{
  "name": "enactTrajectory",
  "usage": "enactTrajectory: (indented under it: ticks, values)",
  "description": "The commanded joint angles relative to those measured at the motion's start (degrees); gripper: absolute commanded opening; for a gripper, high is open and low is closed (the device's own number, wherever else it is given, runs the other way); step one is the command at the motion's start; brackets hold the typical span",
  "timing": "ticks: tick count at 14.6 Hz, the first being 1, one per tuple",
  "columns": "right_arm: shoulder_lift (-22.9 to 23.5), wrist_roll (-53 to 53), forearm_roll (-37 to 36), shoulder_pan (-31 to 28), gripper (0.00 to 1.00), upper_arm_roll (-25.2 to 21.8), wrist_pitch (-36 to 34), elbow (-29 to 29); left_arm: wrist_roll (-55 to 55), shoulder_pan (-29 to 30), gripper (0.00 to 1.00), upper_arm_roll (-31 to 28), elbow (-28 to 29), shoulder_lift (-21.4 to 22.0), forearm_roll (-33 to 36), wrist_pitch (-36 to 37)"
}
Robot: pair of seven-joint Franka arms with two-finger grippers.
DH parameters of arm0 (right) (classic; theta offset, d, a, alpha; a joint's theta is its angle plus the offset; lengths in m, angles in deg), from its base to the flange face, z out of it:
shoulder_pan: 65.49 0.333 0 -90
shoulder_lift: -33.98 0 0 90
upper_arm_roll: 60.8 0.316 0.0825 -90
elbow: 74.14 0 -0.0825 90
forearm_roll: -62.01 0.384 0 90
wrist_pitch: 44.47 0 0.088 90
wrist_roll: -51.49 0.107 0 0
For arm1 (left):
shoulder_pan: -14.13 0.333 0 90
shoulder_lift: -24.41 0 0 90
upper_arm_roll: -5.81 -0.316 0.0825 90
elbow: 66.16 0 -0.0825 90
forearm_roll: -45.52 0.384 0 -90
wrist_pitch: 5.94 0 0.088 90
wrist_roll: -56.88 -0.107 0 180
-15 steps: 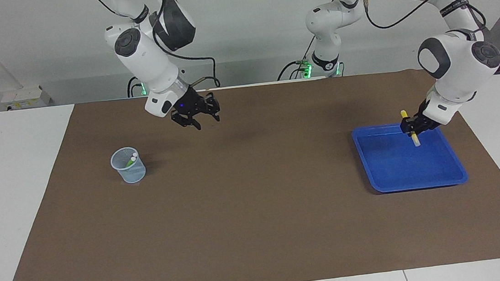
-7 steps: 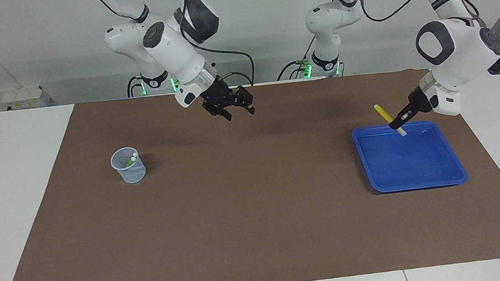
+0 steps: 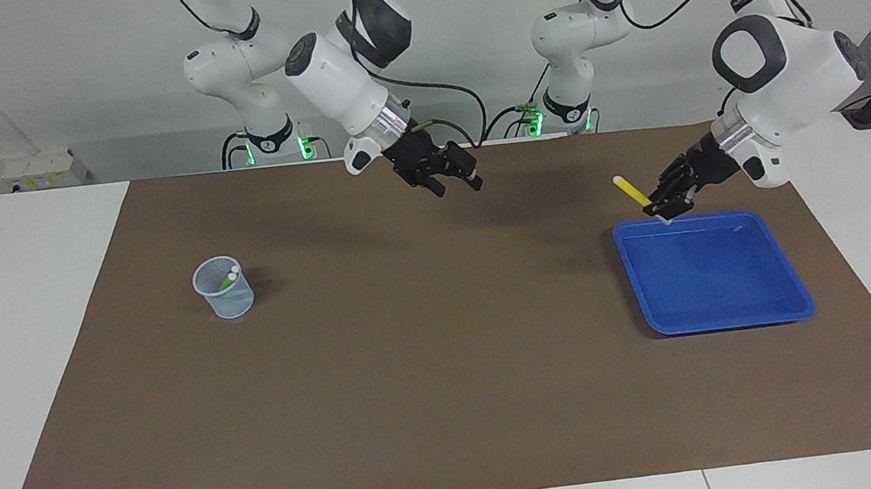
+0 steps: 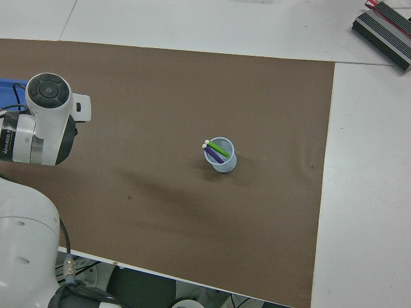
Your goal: Transfer and insert pens with both arms
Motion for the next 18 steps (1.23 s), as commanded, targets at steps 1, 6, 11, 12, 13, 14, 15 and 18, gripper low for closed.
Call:
enactTrajectory:
  ticks: [1, 6, 11, 12, 13, 14, 15, 18]
  values:
    - [1.92, 2.23, 1.62, 2.45, 1.00, -0.09, 5.44, -0.42, 6.49, -1.13, 0.00, -0.46, 3.69, 3.12, -5.47, 0.18]
    - [4.81, 4.16, 7.95, 5.62, 1.00, 0.08, 11.14, -3.14, 14.93, -2.80, 0.00, -0.54, 7.91, 5.15, -11.02, -1.40]
    - [12.89, 14.72, 7.16, 9.40, 1.00, 0.08, 14.85, -13.85, 21.62, -4.20, 0.00, -0.54, 10.54, 6.90, -13.38, -1.84]
    - [13.60, 14.63, 7.16, 9.58, 1.00, 0.08, 14.85, -14.57, 21.62, -4.29, 0.00, -0.46, 11.77, 7.60, -13.75, -2.80]
    - [13.87, 14.11, 6.55, 9.58, 1.00, 0.08, 14.85, -14.75, 21.80, -4.90, 0.00, -0.46, 12.57, 8.31, -13.84, -3.15]
    - [14.66, 13.58, 4.98, 9.58, 1.00, 0.08, 15.03, -14.92, 21.89, -5.60, 0.00, -0.46, 12.58, 8.49, -13.84, -3.16]
    - [16.32, 14.18, 3.75, 9.58, 1.00, 0.17, 15.03, -17.10, 22.32, -5.79, 0.00, -0.46, 12.66, 9.01, -13.84, -3.07]
    - [20.11, 14.45, 3.38, 12.13, 1.00, 0.08, 15.20, -21.51, 25.04, -6.58, 0.00, -0.54, 12.66, 9.54, -13.84, -3.16]
